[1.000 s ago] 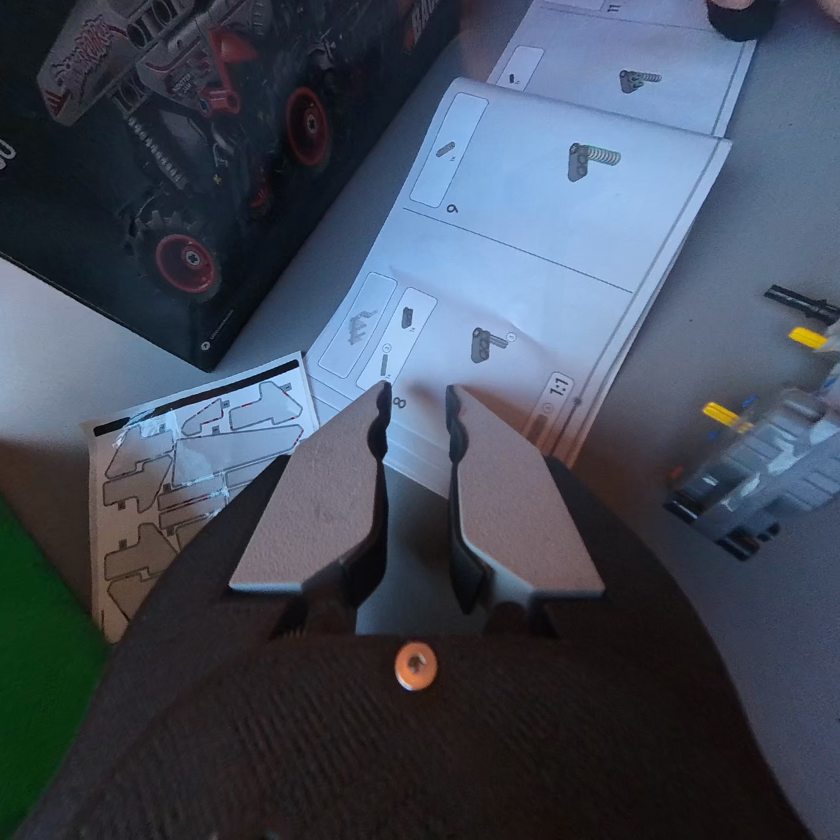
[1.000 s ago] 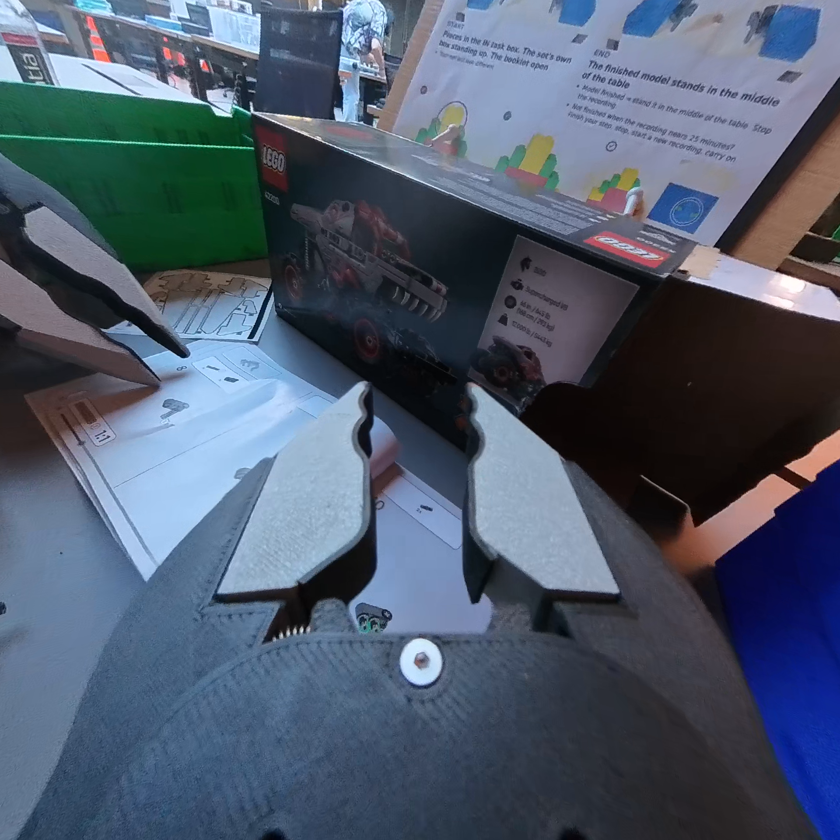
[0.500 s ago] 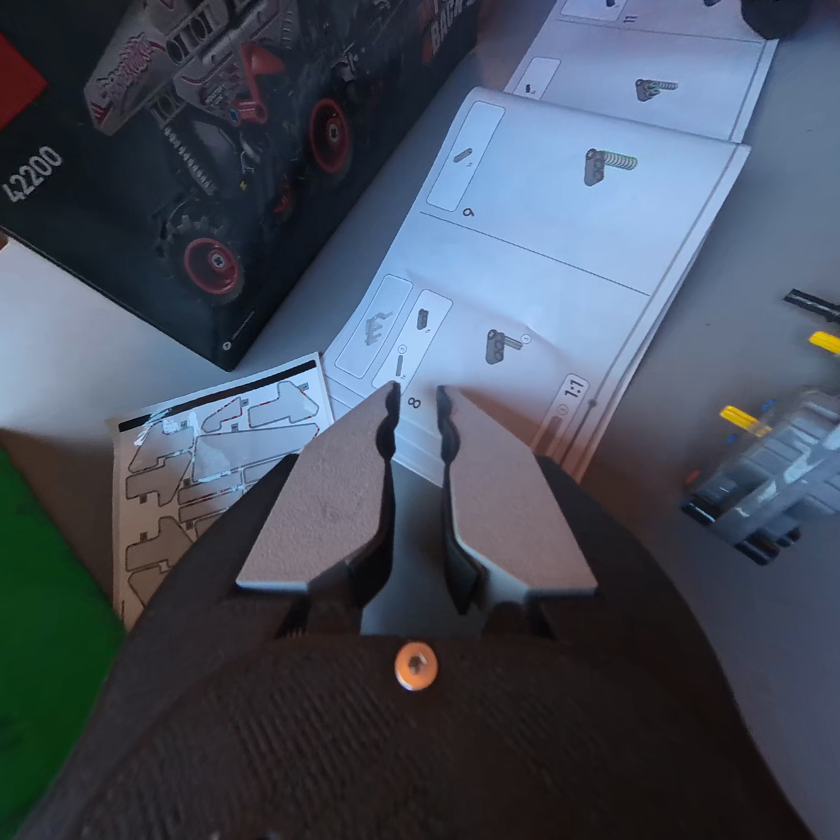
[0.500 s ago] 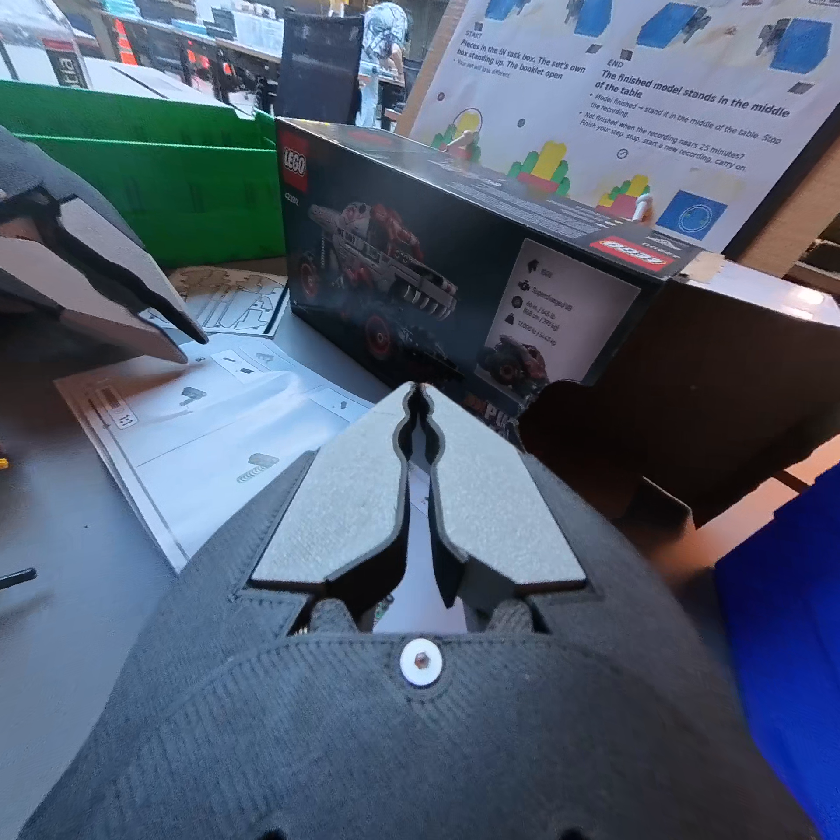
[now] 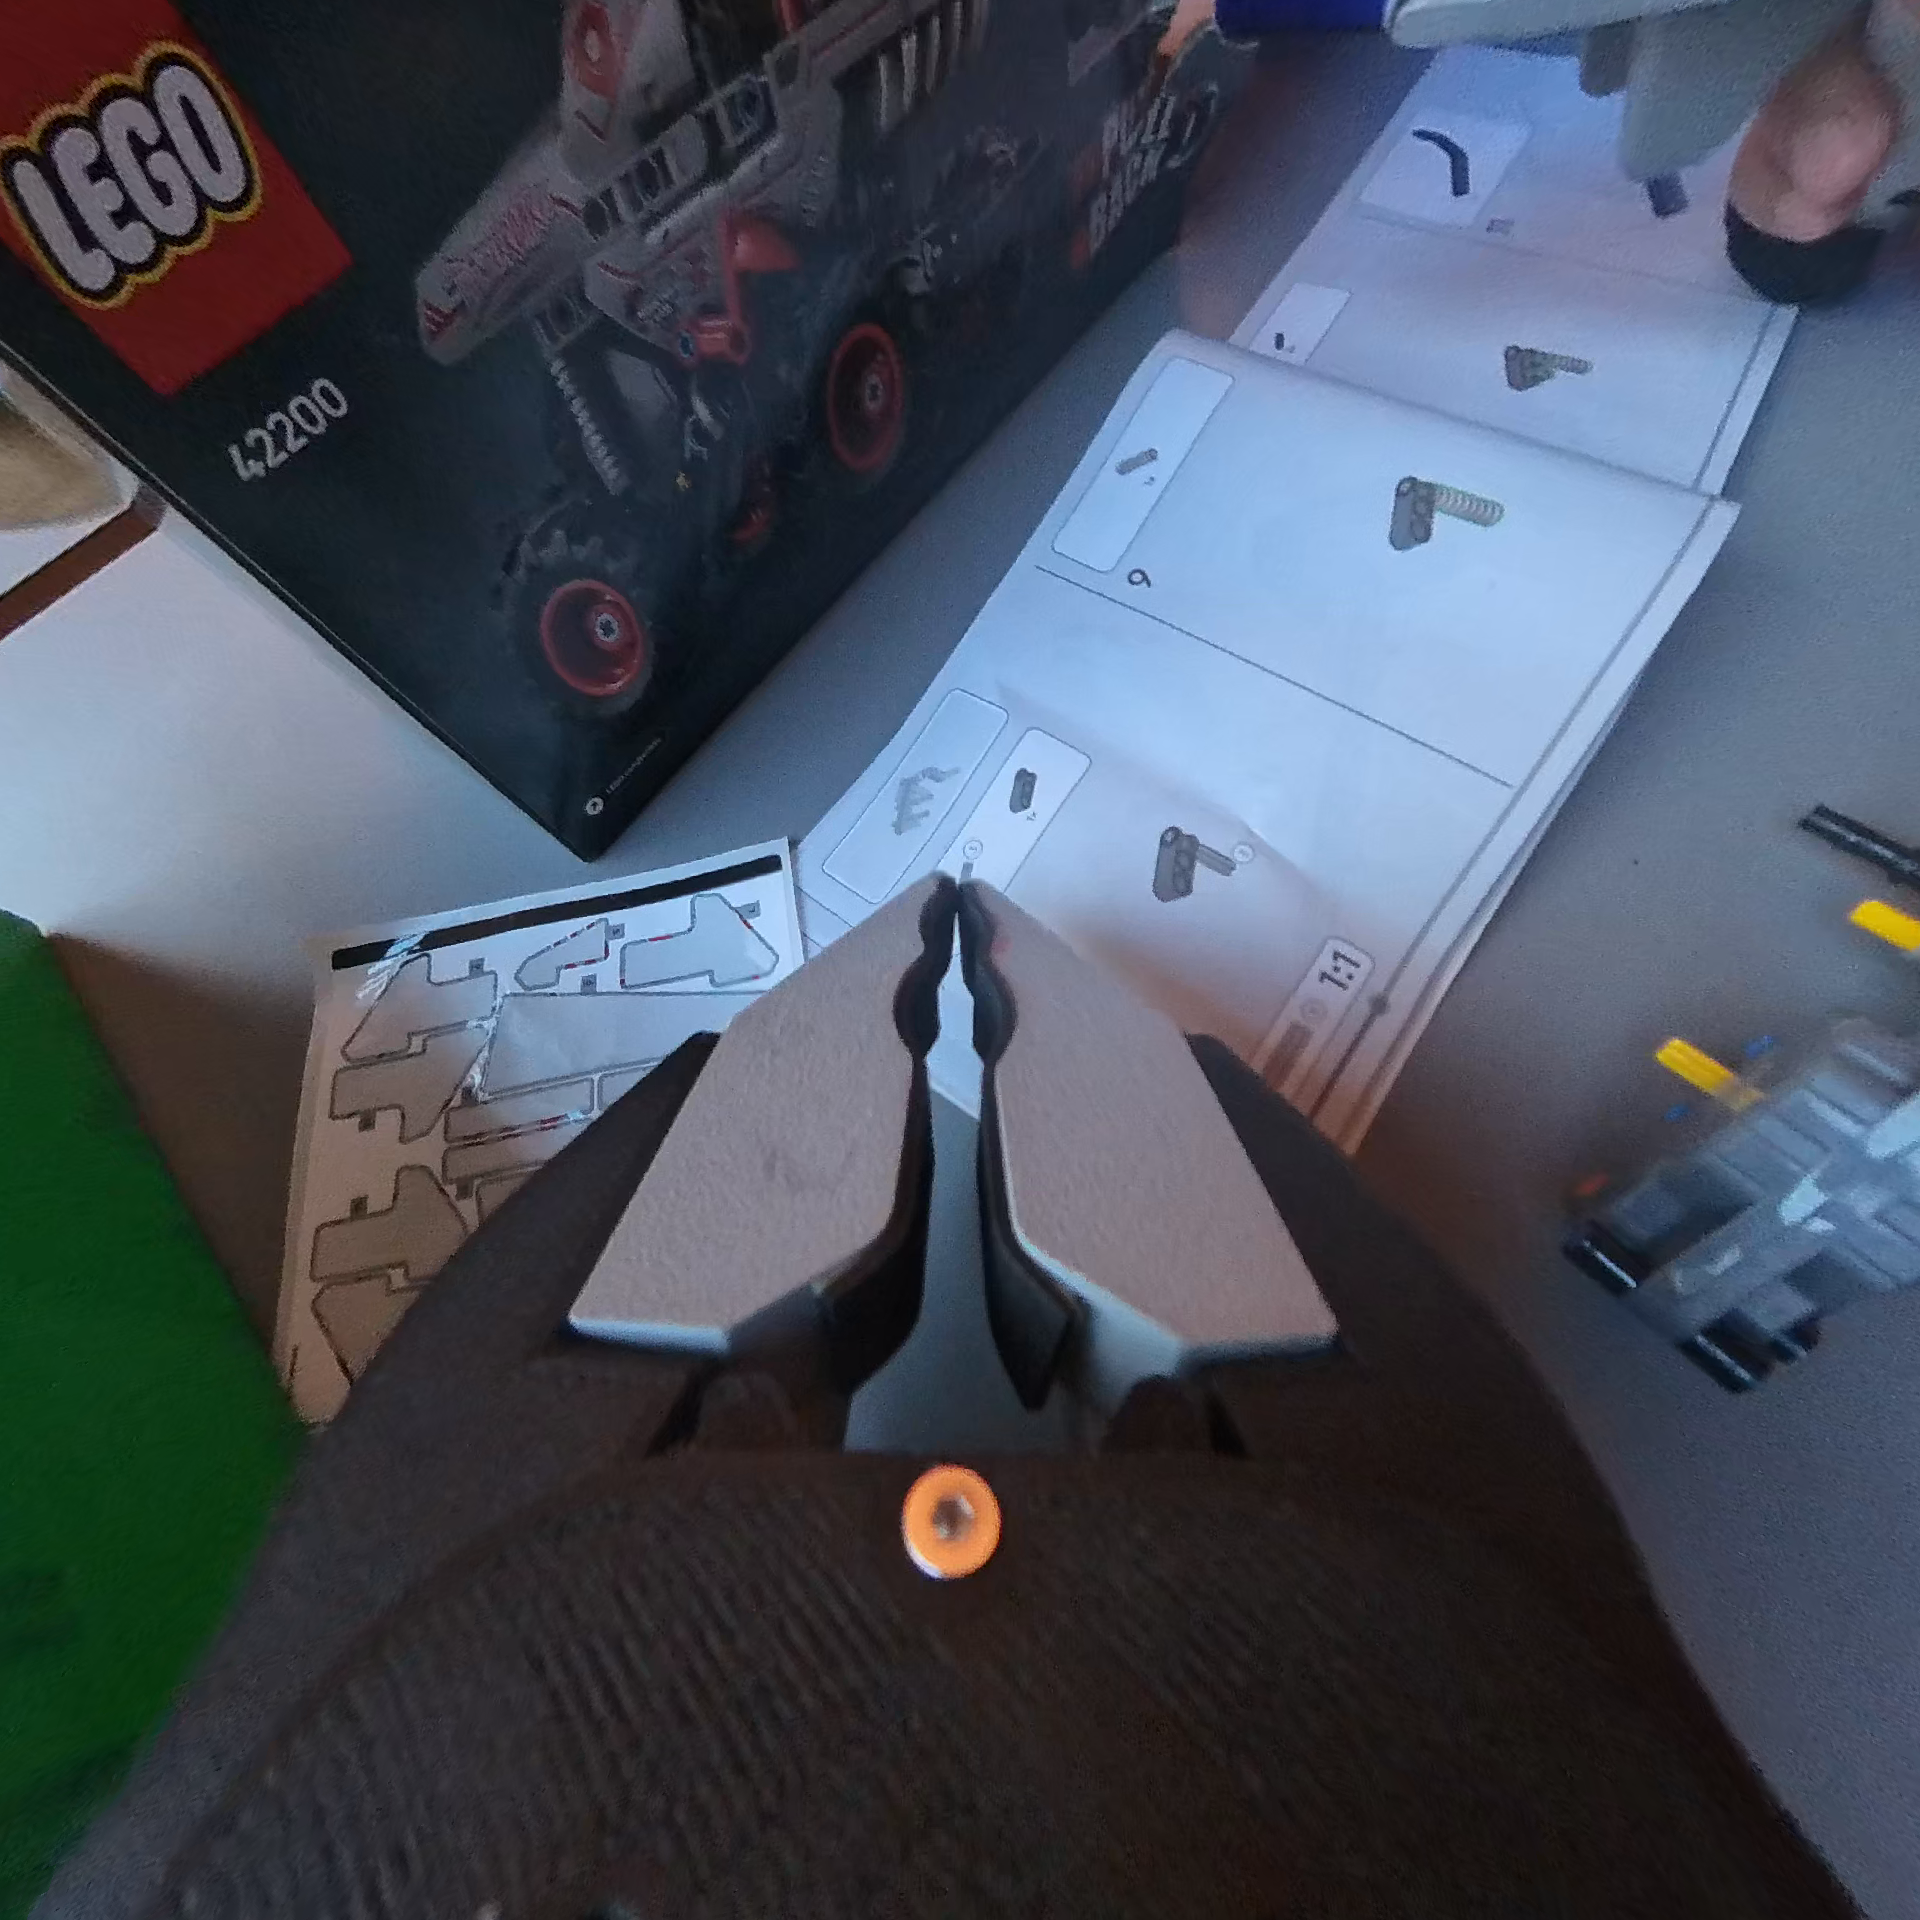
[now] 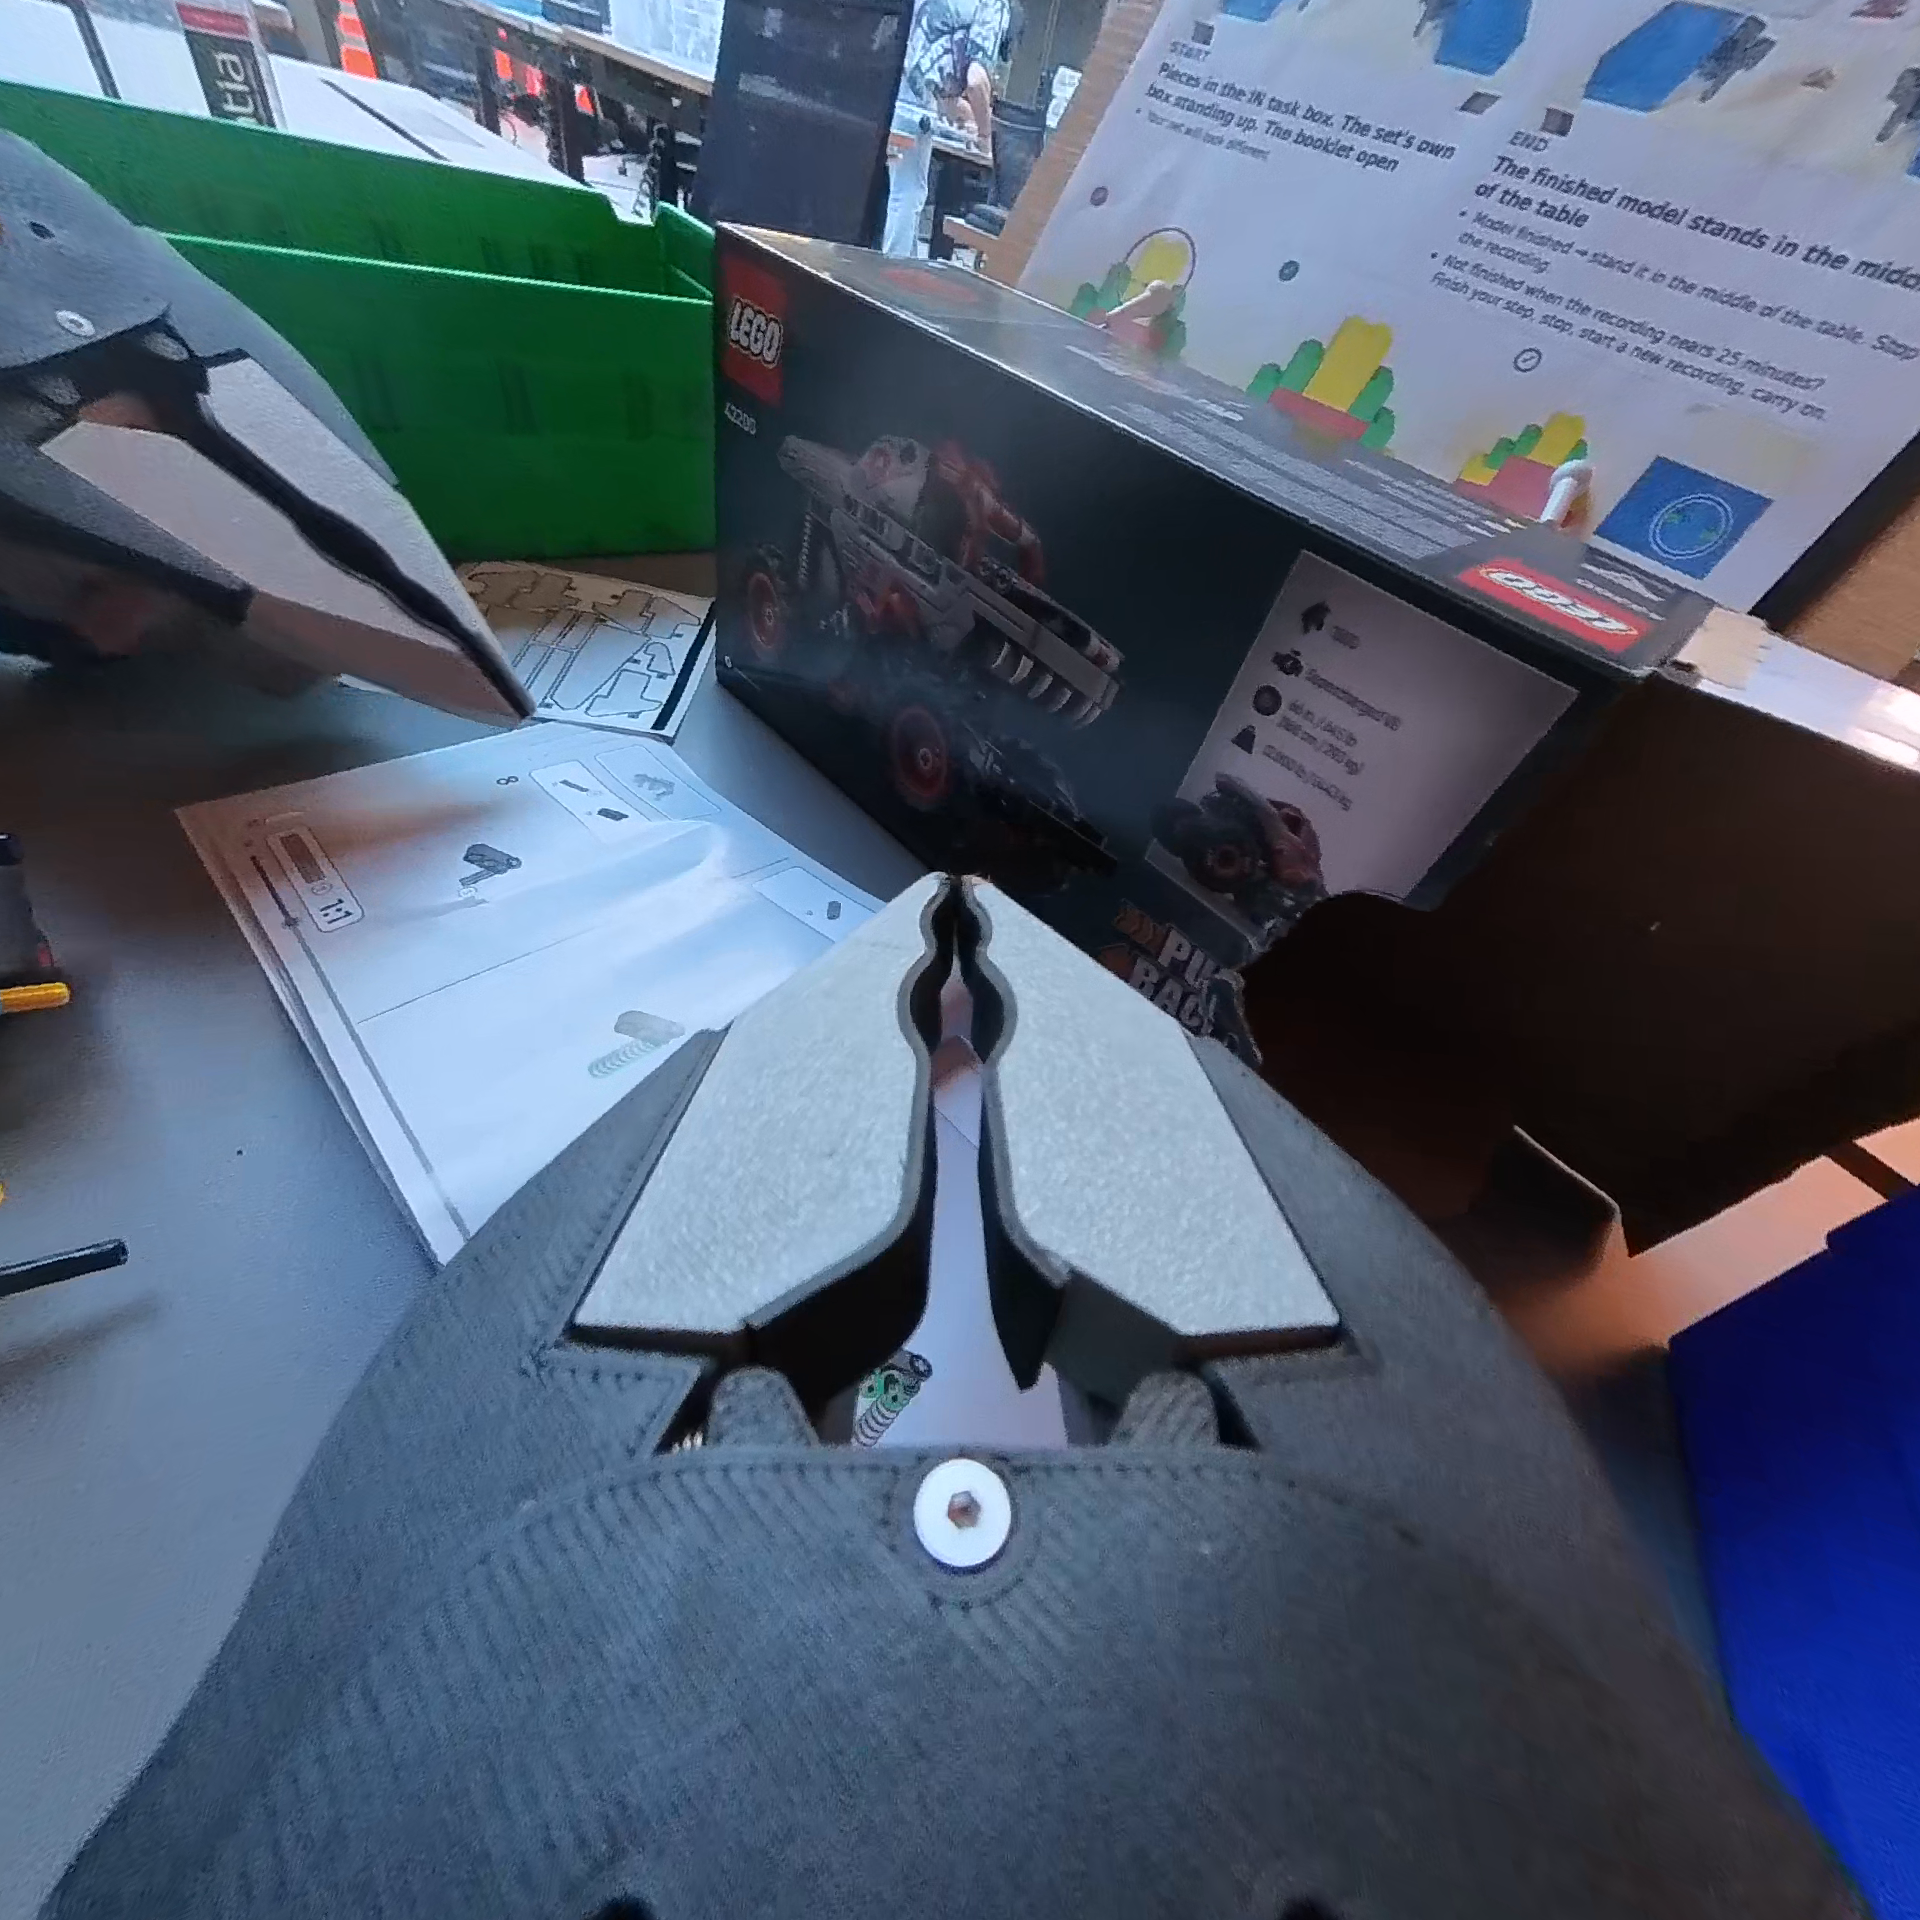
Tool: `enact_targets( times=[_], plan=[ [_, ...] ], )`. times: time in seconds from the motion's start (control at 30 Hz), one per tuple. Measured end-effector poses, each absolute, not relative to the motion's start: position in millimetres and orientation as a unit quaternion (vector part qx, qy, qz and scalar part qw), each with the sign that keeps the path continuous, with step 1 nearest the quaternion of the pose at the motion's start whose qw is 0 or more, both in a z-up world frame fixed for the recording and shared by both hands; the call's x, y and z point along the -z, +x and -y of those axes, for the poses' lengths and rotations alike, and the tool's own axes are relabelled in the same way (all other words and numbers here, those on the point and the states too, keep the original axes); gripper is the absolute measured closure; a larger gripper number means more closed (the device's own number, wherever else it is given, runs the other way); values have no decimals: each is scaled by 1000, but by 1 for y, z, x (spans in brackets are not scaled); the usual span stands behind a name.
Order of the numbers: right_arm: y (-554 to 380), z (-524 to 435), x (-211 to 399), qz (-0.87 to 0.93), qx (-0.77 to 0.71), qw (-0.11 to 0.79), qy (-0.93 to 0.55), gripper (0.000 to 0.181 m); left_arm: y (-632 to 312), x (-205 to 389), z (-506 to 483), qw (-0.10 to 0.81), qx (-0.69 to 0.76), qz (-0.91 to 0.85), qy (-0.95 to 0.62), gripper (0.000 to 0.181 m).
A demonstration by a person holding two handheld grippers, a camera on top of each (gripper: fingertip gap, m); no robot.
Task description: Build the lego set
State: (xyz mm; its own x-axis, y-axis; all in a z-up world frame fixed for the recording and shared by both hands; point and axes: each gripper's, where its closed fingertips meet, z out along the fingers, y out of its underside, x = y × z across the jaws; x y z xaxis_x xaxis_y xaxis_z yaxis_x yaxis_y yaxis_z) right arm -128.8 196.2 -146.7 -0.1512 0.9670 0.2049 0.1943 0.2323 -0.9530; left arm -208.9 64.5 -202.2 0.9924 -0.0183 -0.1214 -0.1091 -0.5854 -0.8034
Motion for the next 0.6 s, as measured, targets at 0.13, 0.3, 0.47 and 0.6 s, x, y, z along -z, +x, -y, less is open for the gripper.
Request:
enact_targets(
  times=[0.13, 0.3, 0.47, 0.6],
  plan=[
    [-129, -196, 147, 635, -417, 462, -458, 181, -207, 201, -65, 456, -45, -37, -888, 181],
    [-129, -196, 147, 634, -416, 463, -459, 181, -207, 198, -63, 458, -56, -47, -886, 181],
    [-129, -196, 148, 636, -414, 464, -457, 181, -204, 199, -63, 456, -57, -54, -886, 181],
    [-129, -195, 148, 639, -411, 464, -455, 181, -203, 198, -64, 457, -57, -56, -886, 181]
  ],
)
